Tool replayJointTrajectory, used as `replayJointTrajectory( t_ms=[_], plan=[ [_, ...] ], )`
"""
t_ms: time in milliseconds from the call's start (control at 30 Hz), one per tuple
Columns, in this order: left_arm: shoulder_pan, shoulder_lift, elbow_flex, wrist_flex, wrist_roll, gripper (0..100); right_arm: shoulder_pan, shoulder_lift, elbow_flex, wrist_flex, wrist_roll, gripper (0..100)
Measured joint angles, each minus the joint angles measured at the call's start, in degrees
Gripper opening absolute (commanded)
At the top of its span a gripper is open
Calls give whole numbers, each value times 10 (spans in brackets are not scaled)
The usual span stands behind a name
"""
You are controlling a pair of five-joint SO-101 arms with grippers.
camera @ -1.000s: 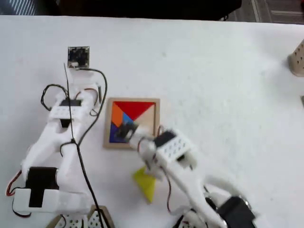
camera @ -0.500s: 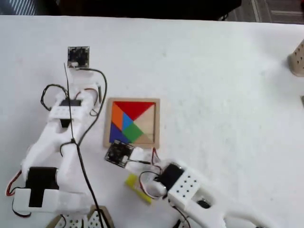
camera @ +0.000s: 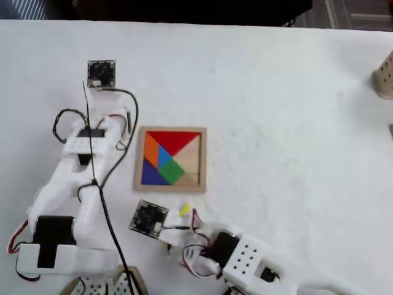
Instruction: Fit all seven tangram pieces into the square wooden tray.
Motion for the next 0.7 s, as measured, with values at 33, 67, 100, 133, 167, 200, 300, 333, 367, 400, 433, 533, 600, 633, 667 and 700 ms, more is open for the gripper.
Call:
replayJointTrajectory(
  t_ms=[33,67,100,133,167,200,300,333,367,400,433,533,600,633,667,700],
  plan=[
    [0,0,0,0,0,24,1,9,0,0,4,22],
    [0,0,0,0,0,24,8,18,0,0,9,22],
    [0,0,0,0,0,24,18,25,-3,0,11,22],
    [0,0,0,0,0,24,33,35,-8,1,15,22],
    [0,0,0,0,0,24,47,46,-15,4,17,22],
    [0,0,0,0,0,24,64,60,-24,8,18,22],
    [0,0,0,0,0,24,106,103,-51,15,25,22],
    [0,0,0,0,0,24,120,115,-60,19,35,22],
    [0,0,0,0,0,24,132,126,-68,25,47,22],
    [0,0,0,0,0,24,148,138,-75,29,56,22],
    [0,0,0,0,0,24,165,149,-80,34,64,22],
    [0,0,0,0,0,24,210,161,-84,38,76,22],
    [0,0,0,0,0,24,227,161,-84,38,79,19],
    [0,0,0,0,0,24,237,161,-84,38,84,17],
    [0,0,0,0,0,24,251,161,-84,38,87,18],
    [0,0,0,0,0,24,262,161,-86,38,90,18]
  ],
)
